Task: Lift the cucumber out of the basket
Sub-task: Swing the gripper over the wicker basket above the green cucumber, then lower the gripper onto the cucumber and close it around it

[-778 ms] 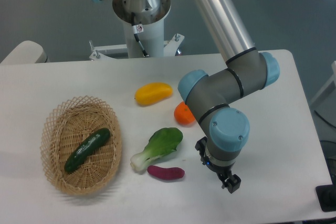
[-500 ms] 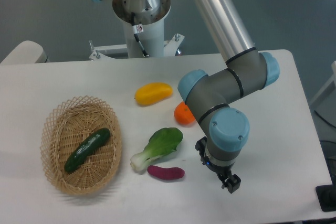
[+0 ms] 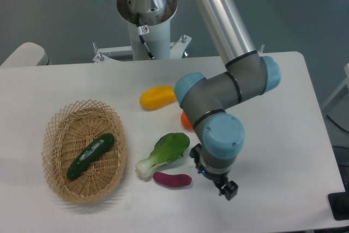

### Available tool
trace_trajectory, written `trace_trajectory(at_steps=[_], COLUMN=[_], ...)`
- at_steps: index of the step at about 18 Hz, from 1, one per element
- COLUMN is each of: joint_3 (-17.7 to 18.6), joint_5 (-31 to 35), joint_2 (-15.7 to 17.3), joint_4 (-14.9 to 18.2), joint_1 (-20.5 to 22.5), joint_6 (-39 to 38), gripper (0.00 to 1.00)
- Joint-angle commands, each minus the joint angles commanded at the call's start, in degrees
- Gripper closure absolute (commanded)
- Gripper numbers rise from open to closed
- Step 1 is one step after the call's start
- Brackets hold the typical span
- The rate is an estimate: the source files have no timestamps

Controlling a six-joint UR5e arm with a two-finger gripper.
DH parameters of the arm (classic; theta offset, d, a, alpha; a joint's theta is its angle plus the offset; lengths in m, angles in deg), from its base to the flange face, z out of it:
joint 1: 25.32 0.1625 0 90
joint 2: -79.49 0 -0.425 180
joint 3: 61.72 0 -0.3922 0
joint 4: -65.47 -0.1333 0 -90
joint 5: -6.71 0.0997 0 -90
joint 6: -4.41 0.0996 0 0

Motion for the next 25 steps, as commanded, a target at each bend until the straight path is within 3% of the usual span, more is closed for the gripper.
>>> trace_trajectory(at_steps=[2, 9, 15, 22, 25], joint_3=[1.7, 11.3, 17.9, 20.2, 20.5], joint_5=[-0.2, -1.9, -1.8, -1.2, -1.1], joint_2=[1.8, 7.7, 8.6, 8.0, 7.3], joint_4=[1.7, 0.8, -9.2, -10.6, -12.7], joint_1=[-2.0, -10.6, -17.5, -19.9, -20.3], joint_6=[-2.2, -12.1, -22.5, -27.0, -28.7], gripper=[0.00, 0.00, 0.00, 0.00, 0.00])
